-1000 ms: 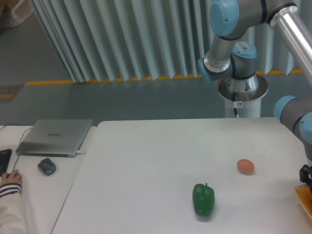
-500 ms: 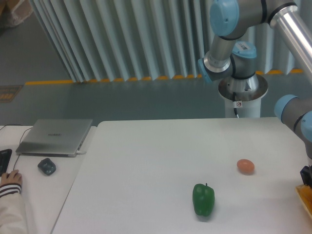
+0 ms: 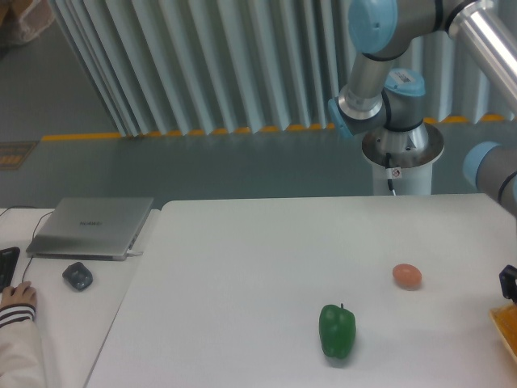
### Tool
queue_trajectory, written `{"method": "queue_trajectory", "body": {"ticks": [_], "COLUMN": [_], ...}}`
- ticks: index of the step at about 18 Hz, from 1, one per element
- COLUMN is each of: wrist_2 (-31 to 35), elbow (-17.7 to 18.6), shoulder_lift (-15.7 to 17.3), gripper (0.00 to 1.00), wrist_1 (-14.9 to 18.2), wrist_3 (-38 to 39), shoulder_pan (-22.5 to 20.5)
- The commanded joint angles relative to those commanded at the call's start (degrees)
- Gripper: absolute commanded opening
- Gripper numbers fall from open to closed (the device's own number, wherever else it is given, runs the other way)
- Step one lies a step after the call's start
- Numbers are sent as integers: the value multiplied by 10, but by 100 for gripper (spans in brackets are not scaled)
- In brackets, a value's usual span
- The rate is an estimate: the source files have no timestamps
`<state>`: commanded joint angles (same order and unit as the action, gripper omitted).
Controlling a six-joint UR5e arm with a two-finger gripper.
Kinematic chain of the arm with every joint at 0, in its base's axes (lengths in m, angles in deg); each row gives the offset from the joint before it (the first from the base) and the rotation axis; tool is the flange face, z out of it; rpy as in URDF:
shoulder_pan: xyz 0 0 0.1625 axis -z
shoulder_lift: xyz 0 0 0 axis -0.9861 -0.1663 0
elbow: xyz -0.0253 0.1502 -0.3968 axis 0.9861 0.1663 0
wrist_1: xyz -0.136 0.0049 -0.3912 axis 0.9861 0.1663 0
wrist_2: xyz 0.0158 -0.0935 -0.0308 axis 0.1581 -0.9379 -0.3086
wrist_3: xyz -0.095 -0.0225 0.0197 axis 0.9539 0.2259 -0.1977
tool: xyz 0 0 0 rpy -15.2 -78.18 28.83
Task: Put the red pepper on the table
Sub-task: 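Move the gripper down into the yellow crate and grasp the red pepper, then lift the red pepper out of the crate and carry it over the table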
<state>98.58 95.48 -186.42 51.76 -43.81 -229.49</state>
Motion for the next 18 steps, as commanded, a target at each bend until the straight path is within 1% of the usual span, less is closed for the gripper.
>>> {"method": "queue_trajectory", "body": {"ticks": [1,4,6,7,9,10,11,13,15,17,18], "wrist_2": [-17,-48,-69,-78,-95,-119,-128,-123,-122,-114,-94], "elbow": [0,0,4,6,7,8,11,17,25,43,54], "shoulder_lift": [11,26,42,47,52,55,58,53,52,52,52], "gripper": [48,48,48,48,48,48,49,49,49,49,49], "wrist_1": [20,55,83,90,102,104,102,98,91,56,39], "wrist_3": [-4,-18,-42,-46,-47,-47,-46,-38,-25,-5,0], "shoulder_pan": [-1,-1,2,5,29,41,52,85,100,113,119]}}
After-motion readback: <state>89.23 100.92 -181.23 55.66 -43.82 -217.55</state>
